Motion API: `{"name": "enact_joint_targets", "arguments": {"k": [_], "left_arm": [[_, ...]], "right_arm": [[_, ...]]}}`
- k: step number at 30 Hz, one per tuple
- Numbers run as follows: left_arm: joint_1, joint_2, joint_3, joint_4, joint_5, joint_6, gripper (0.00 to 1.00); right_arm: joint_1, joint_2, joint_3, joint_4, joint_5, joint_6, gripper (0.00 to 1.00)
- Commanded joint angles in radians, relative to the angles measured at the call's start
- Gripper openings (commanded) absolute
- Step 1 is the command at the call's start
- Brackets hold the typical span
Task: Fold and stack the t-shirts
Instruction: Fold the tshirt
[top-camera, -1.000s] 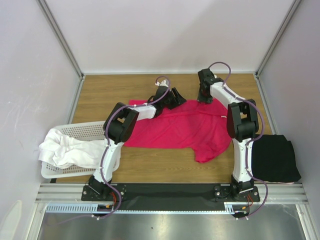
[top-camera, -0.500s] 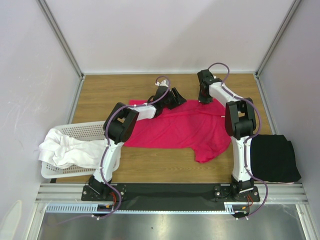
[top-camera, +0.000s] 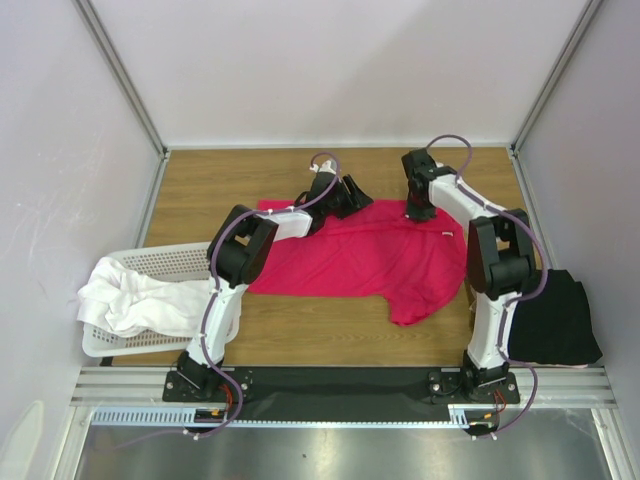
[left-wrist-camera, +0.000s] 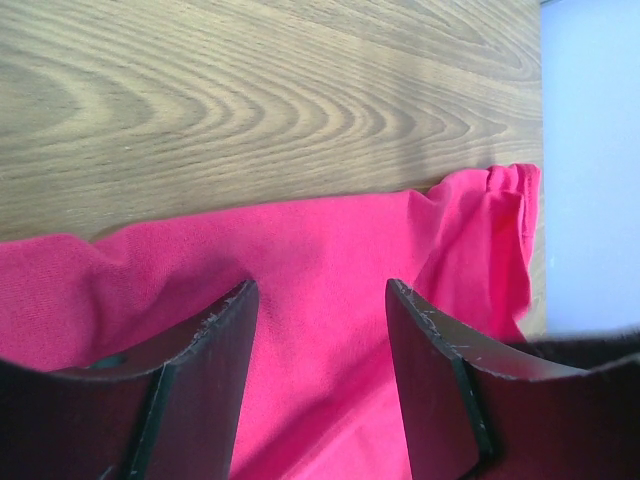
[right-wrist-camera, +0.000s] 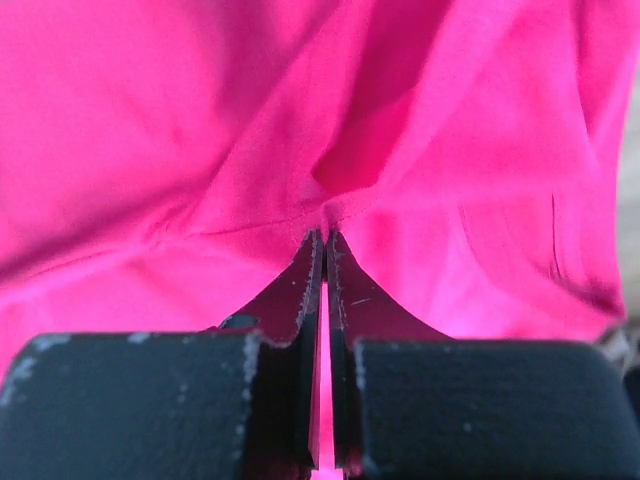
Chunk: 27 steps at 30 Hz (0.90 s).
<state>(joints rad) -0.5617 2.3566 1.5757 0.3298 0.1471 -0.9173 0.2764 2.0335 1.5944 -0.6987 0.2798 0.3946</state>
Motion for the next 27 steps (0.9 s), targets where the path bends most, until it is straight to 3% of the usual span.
{"name": "enact_joint_targets", "arguments": {"k": [1, 7, 14, 16, 17, 20, 27], "left_arm": [[0.009, 0.029, -0.017, -0.008, 0.008, -0.006, 0.61], [0.013, 0.03, -0.019, -0.002, 0.014, -0.008, 0.6], [0.019, 0.033, -0.019, 0.011, 0.023, -0.009, 0.6], [0.019, 0.035, -0.017, 0.012, 0.028, -0.011, 0.6], [0.019, 0.036, -0.016, 0.012, 0.029, -0.009, 0.6], [0.019, 0.038, -0.014, 0.015, 0.034, -0.009, 0.6], [0.022, 0.038, -0.014, 0.014, 0.039, -0.003, 0.6]], "right_arm": [[0.018, -0.12, -0.082, -0.045, 0.004, 0.058, 0.0], [0.053, -0.234, -0.192, -0.084, -0.039, 0.128, 0.0], [0.102, -0.246, -0.246, -0.151, -0.074, 0.171, 0.02], [0.11, -0.251, -0.24, -0.179, -0.079, 0.182, 0.16], [0.11, -0.262, -0.234, -0.188, -0.079, 0.187, 0.35], [0.101, -0.274, -0.18, -0.216, -0.062, 0.182, 0.59], [-0.049, -0.224, 0.019, -0.162, -0.128, 0.129, 0.63]]}}
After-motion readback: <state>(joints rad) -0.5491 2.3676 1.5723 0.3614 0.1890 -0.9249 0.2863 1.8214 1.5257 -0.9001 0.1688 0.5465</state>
